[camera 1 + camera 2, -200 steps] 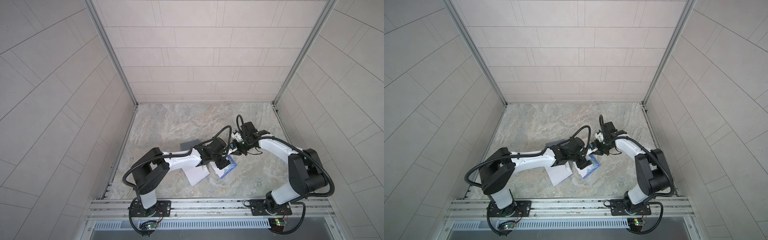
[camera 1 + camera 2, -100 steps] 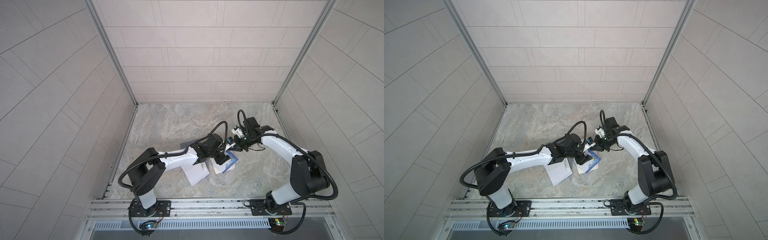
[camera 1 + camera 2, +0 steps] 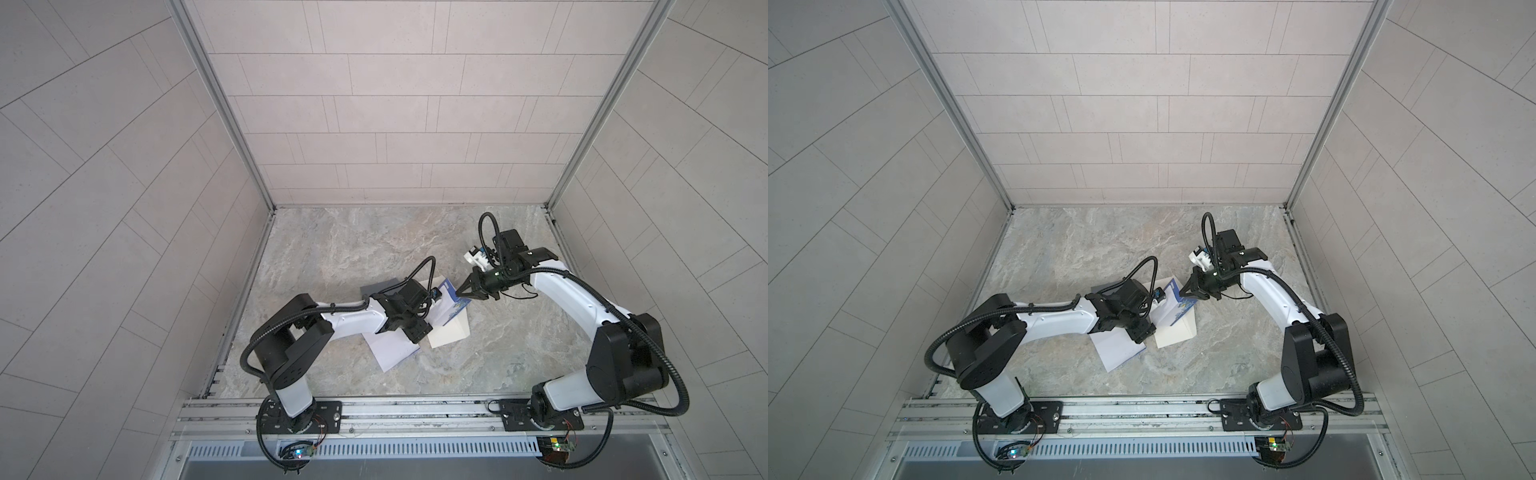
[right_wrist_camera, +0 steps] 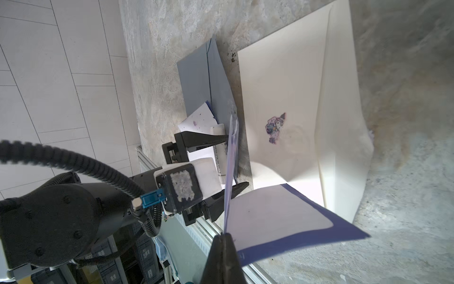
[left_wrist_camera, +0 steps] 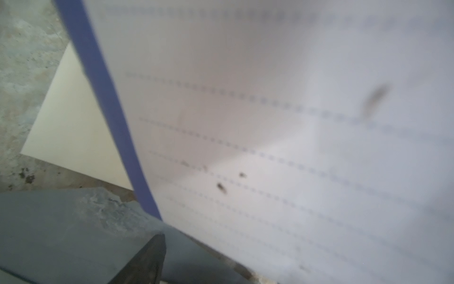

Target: Place the letter into the envelope and seal it

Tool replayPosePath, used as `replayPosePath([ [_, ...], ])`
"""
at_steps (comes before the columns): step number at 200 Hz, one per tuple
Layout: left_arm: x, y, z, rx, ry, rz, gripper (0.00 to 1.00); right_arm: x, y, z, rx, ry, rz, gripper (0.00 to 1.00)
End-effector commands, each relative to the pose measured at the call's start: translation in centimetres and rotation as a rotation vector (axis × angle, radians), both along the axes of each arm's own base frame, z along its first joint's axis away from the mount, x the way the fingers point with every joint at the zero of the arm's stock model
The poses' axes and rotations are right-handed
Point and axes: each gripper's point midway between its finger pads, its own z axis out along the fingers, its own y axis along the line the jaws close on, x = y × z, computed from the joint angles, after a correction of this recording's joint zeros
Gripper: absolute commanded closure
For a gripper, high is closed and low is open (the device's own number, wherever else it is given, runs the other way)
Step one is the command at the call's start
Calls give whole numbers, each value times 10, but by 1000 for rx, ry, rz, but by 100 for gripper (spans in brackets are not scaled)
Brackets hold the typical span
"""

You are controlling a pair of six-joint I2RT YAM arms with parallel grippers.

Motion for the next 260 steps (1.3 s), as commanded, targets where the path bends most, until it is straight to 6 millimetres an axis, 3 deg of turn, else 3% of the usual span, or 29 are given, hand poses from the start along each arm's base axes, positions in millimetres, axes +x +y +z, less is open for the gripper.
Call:
replayPosePath([
  [1, 6, -16, 38, -83, -58, -28, 23, 0, -2, -3, -12, 13, 7, 100],
  [56, 2, -27, 75, -159, -86, -79, 9, 7, -4, -4, -23, 18, -9, 100],
  [104, 2, -50, 77, -201, -81, -96, 8, 14, -2, 2, -8, 8, -37, 100],
  [139, 16, -67, 72, -205, -122, -59, 10, 18, 1, 6, 8, 7, -43, 100],
  [195, 45, -78, 72, -246, -248, 51, 33, 19, 7, 15, 66, 21, -37, 100],
  [234, 48, -82, 82, -330, -240, 93, 74, 17, 5, 22, 73, 9, -38, 100],
  [256, 47, -82, 93, -381, -194, 109, 90, 20, 0, 24, 55, -16, -50, 100],
  [260, 48, -80, 95, -392, -185, 117, 92, 21, -2, 24, 47, -22, -56, 96],
])
